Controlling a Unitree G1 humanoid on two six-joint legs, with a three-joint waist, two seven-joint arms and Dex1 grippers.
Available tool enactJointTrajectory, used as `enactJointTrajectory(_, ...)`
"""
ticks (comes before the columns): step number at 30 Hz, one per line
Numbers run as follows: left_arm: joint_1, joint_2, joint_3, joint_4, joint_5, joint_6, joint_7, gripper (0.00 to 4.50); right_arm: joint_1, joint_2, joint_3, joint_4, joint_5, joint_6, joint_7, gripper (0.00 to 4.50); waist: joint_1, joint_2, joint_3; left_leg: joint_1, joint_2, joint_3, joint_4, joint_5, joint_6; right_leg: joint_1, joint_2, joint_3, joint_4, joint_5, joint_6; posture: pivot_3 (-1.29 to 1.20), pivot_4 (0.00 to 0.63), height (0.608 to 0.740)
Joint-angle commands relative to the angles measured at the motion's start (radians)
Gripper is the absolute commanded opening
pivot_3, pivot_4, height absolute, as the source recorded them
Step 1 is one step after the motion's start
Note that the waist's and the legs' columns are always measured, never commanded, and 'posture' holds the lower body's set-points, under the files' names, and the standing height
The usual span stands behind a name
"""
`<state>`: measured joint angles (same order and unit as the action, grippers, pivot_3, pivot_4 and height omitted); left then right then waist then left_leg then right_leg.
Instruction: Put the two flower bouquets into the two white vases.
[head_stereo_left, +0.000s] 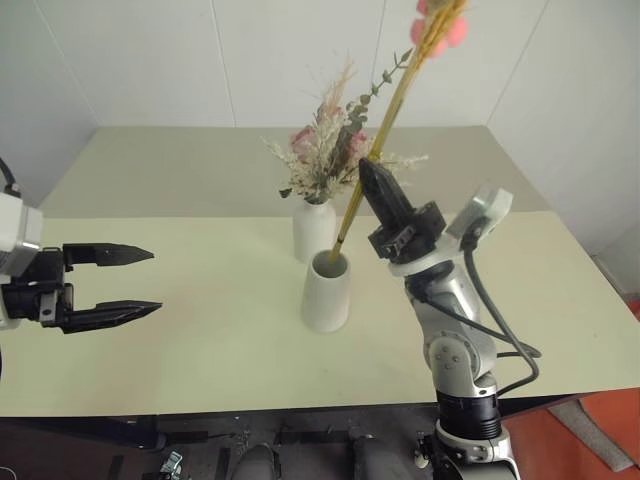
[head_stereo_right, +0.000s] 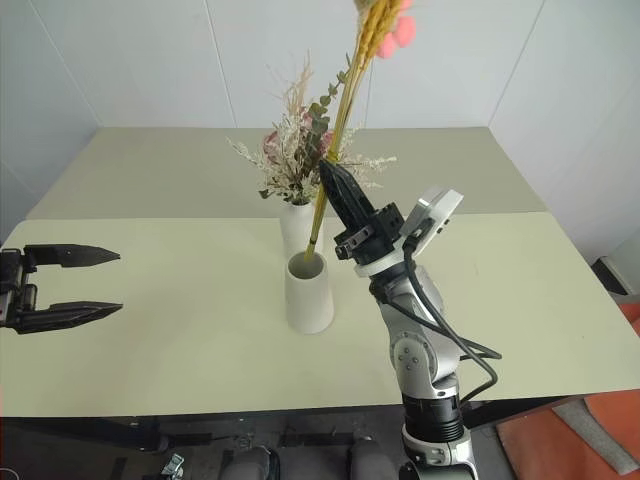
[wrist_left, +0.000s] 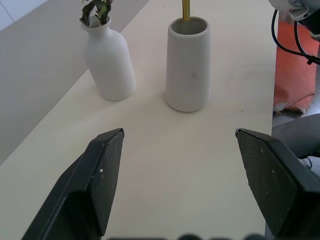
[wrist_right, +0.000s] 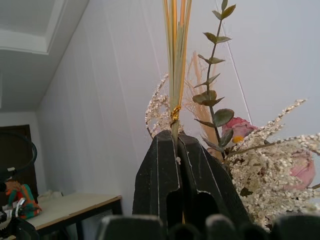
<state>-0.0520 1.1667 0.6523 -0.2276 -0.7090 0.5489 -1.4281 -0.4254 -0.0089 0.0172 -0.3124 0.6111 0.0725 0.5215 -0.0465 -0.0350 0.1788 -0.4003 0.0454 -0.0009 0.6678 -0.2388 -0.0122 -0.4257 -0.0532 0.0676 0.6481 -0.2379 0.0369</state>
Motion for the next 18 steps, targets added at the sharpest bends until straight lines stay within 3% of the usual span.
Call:
enactJointTrajectory(1,-0.005,0.012,0.049,-0.016,-0.013,-0.002,0.001,3.88,0.015,0.000,0.013,-0.022,-0.004,-0.039,0.034,0.03,0.000,0.000,0.000,0.000,0.000,0.000,0.000,0.000,0.000,0.000,0.000,0.000,0.000,0.000,0.000,0.00,0.150,0.740)
enactJointTrajectory(3,-0.011,0.012,0.045,-0.011,-0.012,-0.005,0.002,3.88,0.033,-0.008,0.020,-0.037,0.025,-0.028,0.068,0.03,0.000,0.000,0.000,0.000,0.000,0.000,0.000,0.000,0.000,0.000,0.000,0.000,0.000,0.000,0.000,0.00,0.150,0.740)
enactJointTrajectory(6,-0.016,0.012,0.039,-0.005,-0.011,-0.010,0.002,3.88,0.068,-0.016,0.030,-0.061,0.054,-0.022,0.110,0.78,0.001,0.000,0.000,0.000,0.000,0.000,0.000,0.000,0.000,0.000,0.000,0.000,0.000,0.000,0.000,0.00,0.150,0.740)
enactJointTrajectory(10,-0.028,0.012,0.026,0.010,-0.006,-0.021,0.001,3.88,0.139,-0.045,0.050,-0.098,0.077,-0.024,0.180,2.10,0.002,0.000,0.000,0.000,0.000,0.000,0.000,0.000,0.000,0.000,0.000,0.000,0.000,0.000,0.000,0.00,0.150,0.740)
enactJointTrajectory(17,-0.053,0.011,-0.005,0.031,0.000,-0.037,0.005,3.88,0.212,-0.129,0.035,-0.135,-0.018,-0.044,0.184,4.46,0.002,0.000,0.000,0.001,0.000,0.000,0.000,0.000,0.000,0.001,0.000,0.000,0.000,0.000,0.000,0.00,0.150,0.740)
enactJointTrajectory(18,-0.057,0.012,-0.008,0.034,-0.001,-0.037,0.006,3.88,0.213,-0.149,0.029,-0.137,-0.033,-0.041,0.179,4.46,0.002,0.000,0.000,0.001,0.000,0.000,0.000,0.000,0.000,0.001,0.000,0.000,0.000,0.000,0.000,0.00,0.150,0.740)
